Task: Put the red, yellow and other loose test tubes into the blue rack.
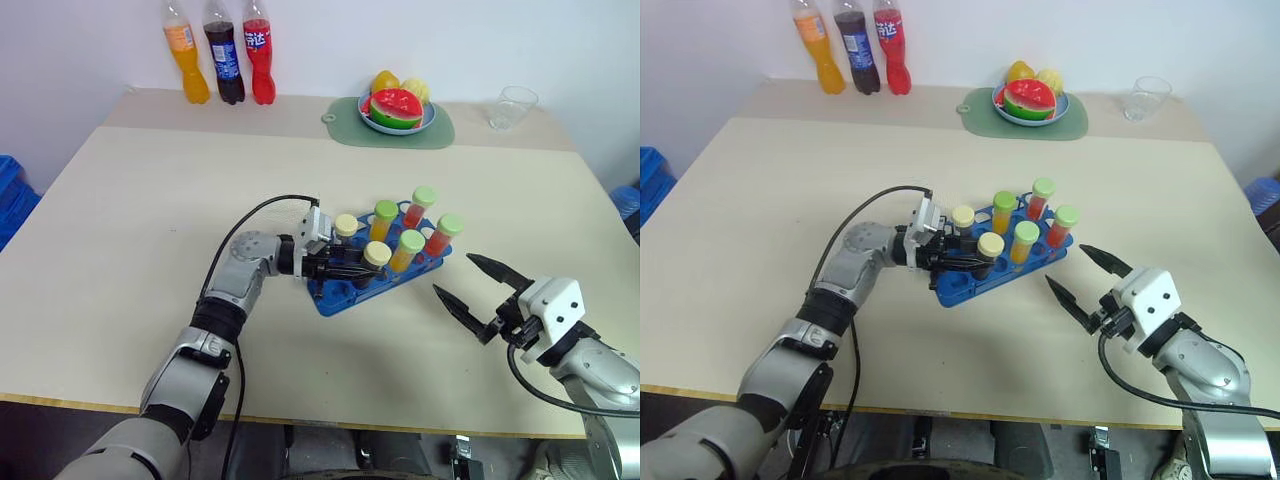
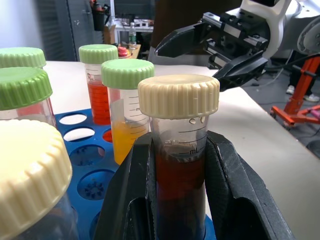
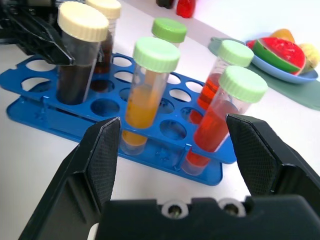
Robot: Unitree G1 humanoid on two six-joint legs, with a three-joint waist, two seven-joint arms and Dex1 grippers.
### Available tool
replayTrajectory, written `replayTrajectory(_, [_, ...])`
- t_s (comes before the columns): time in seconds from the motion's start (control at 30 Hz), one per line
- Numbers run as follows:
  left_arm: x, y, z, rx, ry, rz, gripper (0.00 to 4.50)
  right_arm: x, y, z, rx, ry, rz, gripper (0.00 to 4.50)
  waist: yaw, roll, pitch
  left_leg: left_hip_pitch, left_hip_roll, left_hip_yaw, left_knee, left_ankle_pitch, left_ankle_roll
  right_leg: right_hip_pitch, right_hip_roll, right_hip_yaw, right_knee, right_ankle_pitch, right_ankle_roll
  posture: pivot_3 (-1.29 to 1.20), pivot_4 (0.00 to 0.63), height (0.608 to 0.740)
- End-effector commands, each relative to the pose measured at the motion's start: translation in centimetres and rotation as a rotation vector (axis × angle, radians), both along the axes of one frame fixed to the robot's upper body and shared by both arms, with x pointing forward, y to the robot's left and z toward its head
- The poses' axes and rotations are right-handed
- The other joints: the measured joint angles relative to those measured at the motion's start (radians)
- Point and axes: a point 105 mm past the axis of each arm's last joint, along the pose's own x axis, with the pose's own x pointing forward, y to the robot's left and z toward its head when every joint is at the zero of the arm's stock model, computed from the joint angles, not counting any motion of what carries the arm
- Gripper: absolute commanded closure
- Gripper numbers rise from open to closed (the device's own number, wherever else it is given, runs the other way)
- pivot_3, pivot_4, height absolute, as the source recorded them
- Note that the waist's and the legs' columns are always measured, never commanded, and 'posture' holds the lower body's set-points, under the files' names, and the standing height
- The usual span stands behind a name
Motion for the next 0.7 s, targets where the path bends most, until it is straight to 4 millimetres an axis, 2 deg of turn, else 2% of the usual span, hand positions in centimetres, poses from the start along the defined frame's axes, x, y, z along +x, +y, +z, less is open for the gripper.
replayTrajectory(0.03, [-0.3,-0.1,-0.7,0.013,0.009,-0.002,3.77,-0.4,-0.5,0.5,-0.009,-0.033,0.015,0.79,0.0,0.0,0.0,0.0,0.0,0.0,0.0,0.0,0.0,0.0,0.0,0.0,0.0,0.0,0.0,0.0,0.15,0.74])
replayTrajectory(0.27, [0.7,1.0,-1.0,0.036,-0.006,0.053,3.77,-1.5,-0.5,-0.7,-0.009,0.016,0.086,0.79,-0.001,0.0,0.0,0.0,0.0,0.0,0.0,0.0,0.0,0.0,0.0,0.0,0.0,0.0,0.0,0.0,0.15,0.74])
replayTrajectory(0.7, [1.5,2.0,-1.6,0.059,-0.005,0.091,3.77,-2.2,1.0,-0.6,0.002,0.019,0.236,0.79,-0.001,0.0,0.0,0.002,0.0,0.0,0.0,0.0,0.0,0.002,0.0,0.0,0.0,0.0,0.0,0.0,0.15,0.74])
